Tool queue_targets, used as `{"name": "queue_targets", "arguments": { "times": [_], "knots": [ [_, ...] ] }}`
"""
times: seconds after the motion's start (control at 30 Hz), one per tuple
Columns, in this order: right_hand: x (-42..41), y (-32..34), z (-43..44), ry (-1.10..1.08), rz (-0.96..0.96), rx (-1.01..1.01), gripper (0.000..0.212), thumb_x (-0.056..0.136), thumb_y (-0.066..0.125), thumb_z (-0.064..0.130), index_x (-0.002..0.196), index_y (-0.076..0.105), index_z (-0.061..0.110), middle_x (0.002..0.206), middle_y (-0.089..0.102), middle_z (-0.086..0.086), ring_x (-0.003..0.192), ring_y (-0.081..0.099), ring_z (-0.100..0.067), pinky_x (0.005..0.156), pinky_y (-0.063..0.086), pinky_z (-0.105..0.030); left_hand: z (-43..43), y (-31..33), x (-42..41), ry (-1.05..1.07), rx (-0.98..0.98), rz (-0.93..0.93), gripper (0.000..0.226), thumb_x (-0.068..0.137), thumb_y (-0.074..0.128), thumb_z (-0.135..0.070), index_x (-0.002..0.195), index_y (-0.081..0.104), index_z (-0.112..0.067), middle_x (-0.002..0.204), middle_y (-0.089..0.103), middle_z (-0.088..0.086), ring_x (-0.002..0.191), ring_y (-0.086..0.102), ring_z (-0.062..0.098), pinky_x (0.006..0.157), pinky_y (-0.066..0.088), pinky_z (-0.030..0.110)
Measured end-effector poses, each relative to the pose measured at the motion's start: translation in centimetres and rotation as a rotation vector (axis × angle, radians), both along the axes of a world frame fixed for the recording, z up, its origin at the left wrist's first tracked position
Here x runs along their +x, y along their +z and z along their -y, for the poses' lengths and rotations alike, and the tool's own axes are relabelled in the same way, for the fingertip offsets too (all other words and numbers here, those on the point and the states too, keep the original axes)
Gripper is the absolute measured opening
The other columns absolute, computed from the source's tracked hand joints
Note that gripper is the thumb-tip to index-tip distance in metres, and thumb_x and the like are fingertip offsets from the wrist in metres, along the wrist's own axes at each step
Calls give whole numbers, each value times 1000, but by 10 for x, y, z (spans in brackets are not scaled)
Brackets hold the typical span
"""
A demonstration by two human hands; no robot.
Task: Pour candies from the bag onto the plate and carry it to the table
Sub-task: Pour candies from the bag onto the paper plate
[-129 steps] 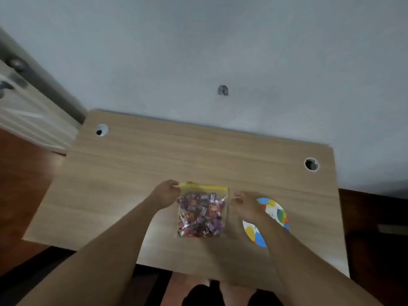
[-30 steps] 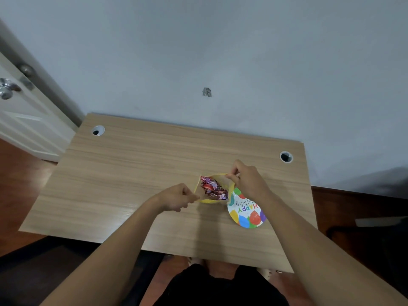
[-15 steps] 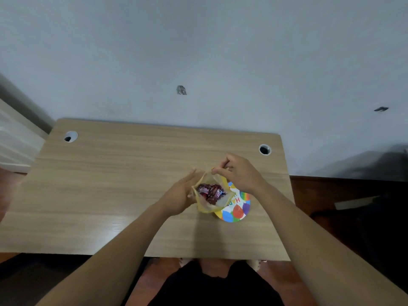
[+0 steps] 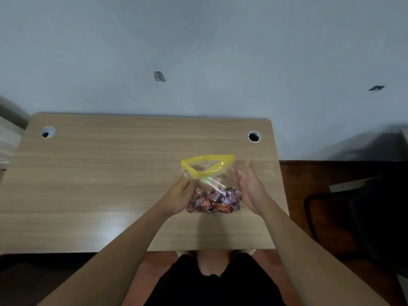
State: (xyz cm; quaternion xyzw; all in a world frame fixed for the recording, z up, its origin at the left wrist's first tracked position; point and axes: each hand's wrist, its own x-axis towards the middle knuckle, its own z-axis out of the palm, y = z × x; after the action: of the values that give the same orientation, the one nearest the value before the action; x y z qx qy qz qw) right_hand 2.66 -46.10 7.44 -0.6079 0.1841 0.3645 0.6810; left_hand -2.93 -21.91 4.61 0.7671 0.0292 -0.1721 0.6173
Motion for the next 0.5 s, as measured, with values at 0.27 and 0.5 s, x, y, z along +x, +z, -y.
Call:
{"name": "queue_targets", "arguments": {
  "times": [0.27, 0.5],
  "knots": [
    [-32, -44, 14, 137, 52, -190, 81, 93, 29, 88, 147, 62, 37, 148, 65, 10, 141, 49, -10, 126, 30, -48, 44, -28, -6, 101, 93, -182, 38, 110, 45, -47, 100, 51, -11, 71, 46, 5, 52, 49, 8, 55, 47, 24],
    [-45, -80, 32, 267, 144, -384, 31, 106, 56, 50, 120, 72, 26, 122, 80, -3, 116, 73, -17, 93, 55, -24, 76, -55, -21, 233, 73, -465, 38, 105, 54, -52, 98, 64, -17, 78, 63, 3, 63, 58, 12, 59, 49, 25]
  ]
}}
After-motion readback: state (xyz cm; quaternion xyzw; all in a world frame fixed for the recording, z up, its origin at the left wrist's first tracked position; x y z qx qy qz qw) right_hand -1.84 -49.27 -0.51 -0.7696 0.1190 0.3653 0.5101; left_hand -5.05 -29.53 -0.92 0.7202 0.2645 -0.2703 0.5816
